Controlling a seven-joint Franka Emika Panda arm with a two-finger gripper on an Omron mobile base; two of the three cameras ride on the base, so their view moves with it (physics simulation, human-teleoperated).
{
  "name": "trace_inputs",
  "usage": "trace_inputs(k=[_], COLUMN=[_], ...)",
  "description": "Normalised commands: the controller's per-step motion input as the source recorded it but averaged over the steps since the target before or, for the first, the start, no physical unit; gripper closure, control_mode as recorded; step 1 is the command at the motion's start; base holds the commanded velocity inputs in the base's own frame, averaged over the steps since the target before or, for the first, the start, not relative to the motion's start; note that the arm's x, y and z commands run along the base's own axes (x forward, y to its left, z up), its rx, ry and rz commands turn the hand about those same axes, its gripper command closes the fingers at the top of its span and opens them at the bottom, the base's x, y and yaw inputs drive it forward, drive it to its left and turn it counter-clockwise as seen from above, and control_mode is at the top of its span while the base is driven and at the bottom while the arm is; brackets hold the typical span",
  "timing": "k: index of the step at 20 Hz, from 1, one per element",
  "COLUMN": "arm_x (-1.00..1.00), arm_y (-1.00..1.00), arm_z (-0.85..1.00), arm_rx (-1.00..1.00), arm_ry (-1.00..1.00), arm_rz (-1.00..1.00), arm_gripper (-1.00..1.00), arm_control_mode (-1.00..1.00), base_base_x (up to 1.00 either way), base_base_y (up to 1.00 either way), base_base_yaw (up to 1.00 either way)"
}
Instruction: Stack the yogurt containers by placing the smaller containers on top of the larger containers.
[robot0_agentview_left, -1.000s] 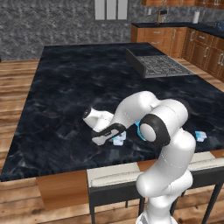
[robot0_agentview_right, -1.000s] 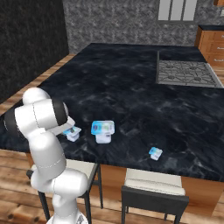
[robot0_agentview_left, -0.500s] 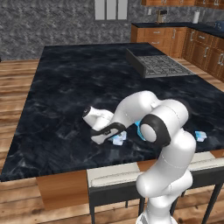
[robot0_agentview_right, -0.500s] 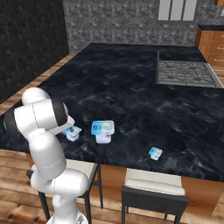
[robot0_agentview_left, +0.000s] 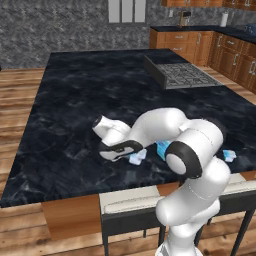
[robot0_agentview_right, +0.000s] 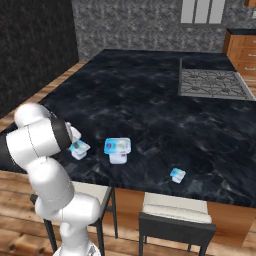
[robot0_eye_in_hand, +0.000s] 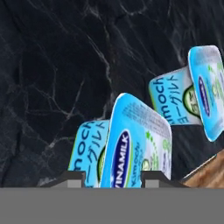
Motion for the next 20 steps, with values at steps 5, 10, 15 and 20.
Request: trace_inputs(k=[5,10,15,20], arm_x=[-0.23,-0.23,-0.21,-0.13], arm_y=[-0.02,-0.04,-0.12,-0.26], arm_z=[0.42,0.49,0.41,0.29], arm_rx=[0.0,0.0,-0.01,-0.02], arm_ry=[0.0,0.0,0.01,0.04], arm_rz=[-0.09,-0.07,-0.06,-0.03], arm_gripper=[1.0,1.0,1.0,1.0], arm_control_mode=[-1.0,-1.0,-1.0,-1.0], base_base_x=[0.0,0.0,0.0,0.0], base_base_y=[0.0,0.0,0.0,0.0], base_base_yaw=[0.0,0.0,0.0,0.0])
